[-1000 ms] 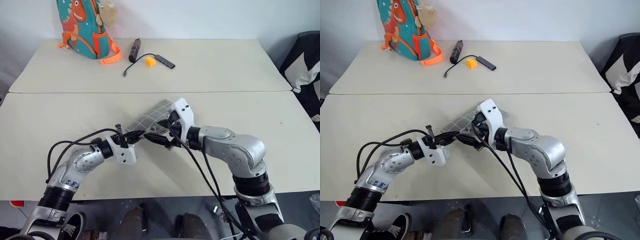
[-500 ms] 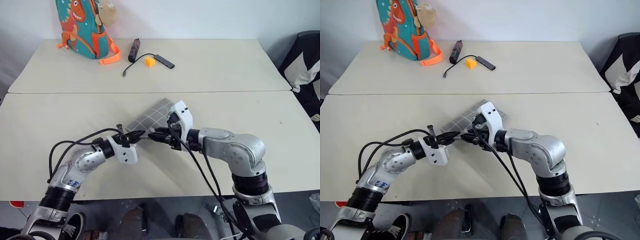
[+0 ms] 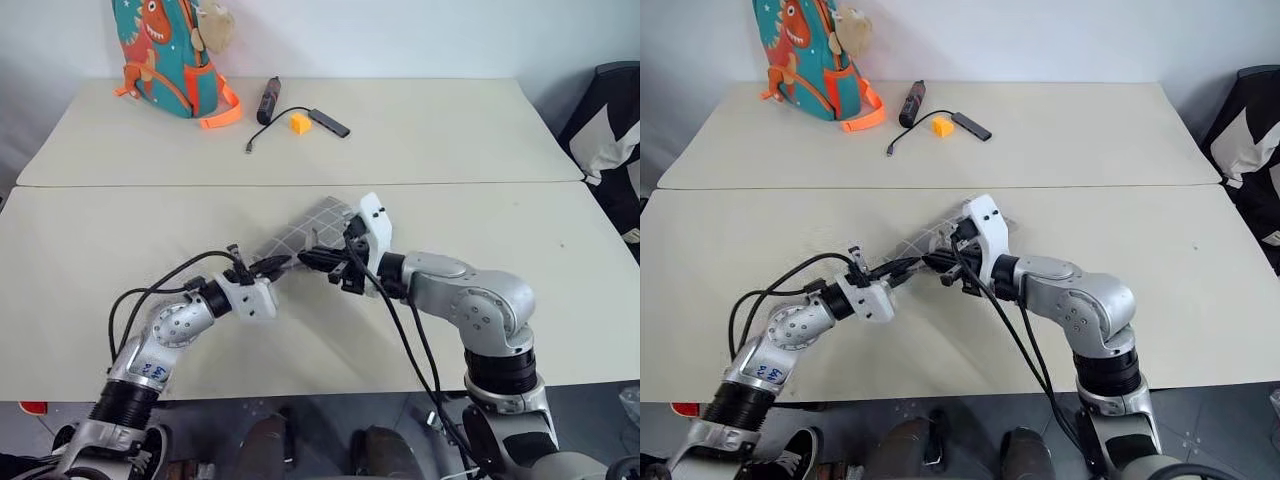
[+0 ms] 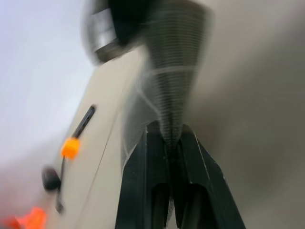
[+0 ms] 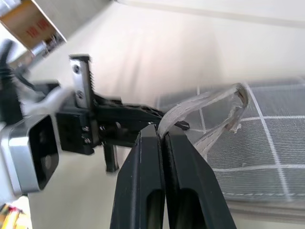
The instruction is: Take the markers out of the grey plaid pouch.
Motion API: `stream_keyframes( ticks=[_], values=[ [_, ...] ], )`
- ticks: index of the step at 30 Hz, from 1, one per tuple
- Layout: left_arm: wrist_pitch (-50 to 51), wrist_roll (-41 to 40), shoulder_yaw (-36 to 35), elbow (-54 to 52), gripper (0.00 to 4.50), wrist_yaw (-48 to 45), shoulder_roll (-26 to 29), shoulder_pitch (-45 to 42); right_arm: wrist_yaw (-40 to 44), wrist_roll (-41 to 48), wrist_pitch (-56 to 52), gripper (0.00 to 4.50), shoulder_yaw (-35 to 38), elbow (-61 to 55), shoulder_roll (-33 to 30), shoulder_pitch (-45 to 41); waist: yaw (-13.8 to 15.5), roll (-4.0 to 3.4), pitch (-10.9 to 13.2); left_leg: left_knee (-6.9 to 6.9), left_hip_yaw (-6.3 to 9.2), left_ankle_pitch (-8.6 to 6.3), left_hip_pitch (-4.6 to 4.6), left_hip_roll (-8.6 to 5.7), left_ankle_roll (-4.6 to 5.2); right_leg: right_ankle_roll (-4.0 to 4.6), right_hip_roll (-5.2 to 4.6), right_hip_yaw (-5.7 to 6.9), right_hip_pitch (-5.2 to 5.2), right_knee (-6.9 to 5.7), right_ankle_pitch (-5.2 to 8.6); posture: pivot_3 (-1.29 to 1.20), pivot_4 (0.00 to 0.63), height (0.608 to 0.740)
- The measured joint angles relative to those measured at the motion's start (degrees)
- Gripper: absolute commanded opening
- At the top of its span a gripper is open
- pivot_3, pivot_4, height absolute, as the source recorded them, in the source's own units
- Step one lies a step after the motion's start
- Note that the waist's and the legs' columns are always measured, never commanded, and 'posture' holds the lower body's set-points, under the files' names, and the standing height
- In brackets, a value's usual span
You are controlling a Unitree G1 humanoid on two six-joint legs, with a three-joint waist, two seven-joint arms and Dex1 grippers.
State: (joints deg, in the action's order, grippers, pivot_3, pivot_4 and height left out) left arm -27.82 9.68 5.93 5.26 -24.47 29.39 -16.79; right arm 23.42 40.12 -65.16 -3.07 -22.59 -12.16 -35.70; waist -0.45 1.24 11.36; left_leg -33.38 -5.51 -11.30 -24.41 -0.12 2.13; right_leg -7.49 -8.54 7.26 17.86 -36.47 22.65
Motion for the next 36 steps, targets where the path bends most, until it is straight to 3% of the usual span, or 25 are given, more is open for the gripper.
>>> stream_keyframes(
  ticks=[6,10,26,36],
  values=[
    [12.94,-22.80,-2.97,-5.45,0.00,-8.14,-4.44,0.24,0.46,3.34,4.33,0.02,3.20,-1.15,1.96,0.11,-0.09,0.00,0.00,-0.14,0.03,0.00,0.00,0.00,0.01,0.00,0.06,0.01,-0.14,0.01,0.00,0.00,0.150,0.740],
    [20.36,-31.79,-4.38,-9.43,0.00,-10.77,-6.06,0.55,-1.03,3.89,8.65,0.02,4.18,-1.02,4.36,-0.63,-0.33,0.00,0.00,-0.19,0.03,0.02,0.00,-0.01,0.03,0.00,0.14,0.01,-0.17,0.01,0.00,0.00,0.150,0.740],
    [25.30,-32.58,-5.71,-11.38,0.00,-14.24,-5.93,4.24,-2.93,3.03,13.98,0.02,5.90,0.96,2.23,1.14,-0.46,0.00,0.00,-0.22,0.02,0.02,0.00,-0.05,0.07,0.00,0.18,-0.02,-0.18,0.01,0.00,0.00,0.150,0.740],
    [23.48,-35.42,-11.11,-9.77,0.00,-23.99,0.61,6.29,0.92,1.79,17.79,0.02,10.25,3.60,-8.76,5.70,-0.09,-0.01,0.00,-0.15,0.00,0.00,0.00,-0.05,0.07,0.01,0.09,-0.01,-0.20,0.45,0.01,0.00,0.150,0.740]
  ],
)
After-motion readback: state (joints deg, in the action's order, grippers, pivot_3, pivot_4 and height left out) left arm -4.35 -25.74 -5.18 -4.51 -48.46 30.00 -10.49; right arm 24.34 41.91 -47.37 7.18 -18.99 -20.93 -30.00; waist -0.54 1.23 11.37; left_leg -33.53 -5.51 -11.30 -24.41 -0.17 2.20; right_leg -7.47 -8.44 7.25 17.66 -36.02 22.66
